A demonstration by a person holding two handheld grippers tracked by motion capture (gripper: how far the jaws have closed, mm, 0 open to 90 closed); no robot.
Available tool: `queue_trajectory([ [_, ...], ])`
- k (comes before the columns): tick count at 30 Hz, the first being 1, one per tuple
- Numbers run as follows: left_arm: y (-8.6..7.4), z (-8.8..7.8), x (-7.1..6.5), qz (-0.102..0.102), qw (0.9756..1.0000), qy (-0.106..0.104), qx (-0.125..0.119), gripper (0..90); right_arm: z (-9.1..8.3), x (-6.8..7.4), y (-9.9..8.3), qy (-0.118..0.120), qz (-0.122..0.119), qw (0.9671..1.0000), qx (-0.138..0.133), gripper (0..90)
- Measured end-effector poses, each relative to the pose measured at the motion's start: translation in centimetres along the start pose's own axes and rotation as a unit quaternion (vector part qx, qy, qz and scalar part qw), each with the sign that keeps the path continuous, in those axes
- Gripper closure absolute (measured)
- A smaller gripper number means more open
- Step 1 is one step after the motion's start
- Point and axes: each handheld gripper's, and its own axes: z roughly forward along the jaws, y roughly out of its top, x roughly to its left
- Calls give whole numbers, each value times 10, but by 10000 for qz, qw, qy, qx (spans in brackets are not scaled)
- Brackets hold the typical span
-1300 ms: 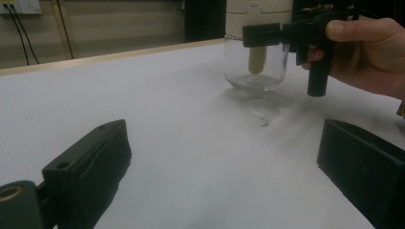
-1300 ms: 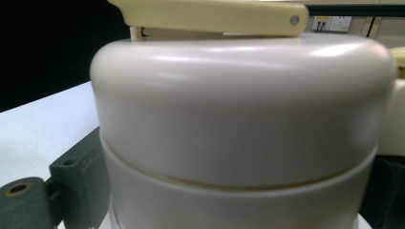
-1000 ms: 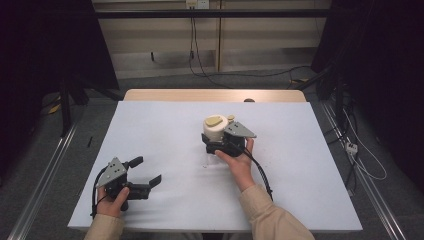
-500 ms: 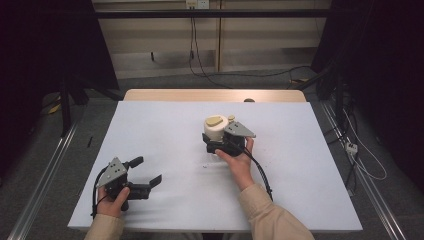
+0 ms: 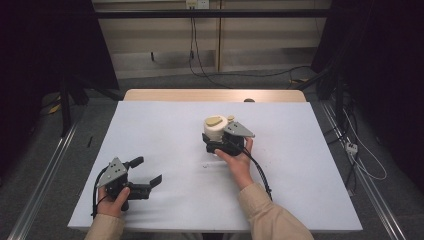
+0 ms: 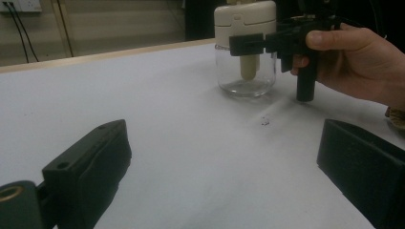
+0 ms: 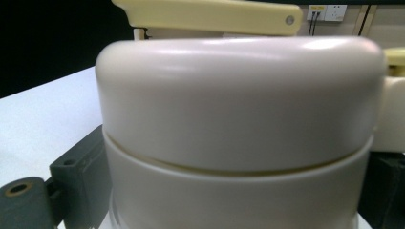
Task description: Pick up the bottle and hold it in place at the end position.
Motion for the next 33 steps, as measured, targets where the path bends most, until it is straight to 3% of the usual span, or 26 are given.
queue_trajectory([
  [23, 0, 1, -1, 21, 10000, -1, 19, 37, 3, 0, 0, -1, -4, 10000, -24, 63],
  [33, -1, 1, 0, 43, 10000, 1, 40, 37, 7, 2, 2, 25, -115, 9999, 10, 63],
])
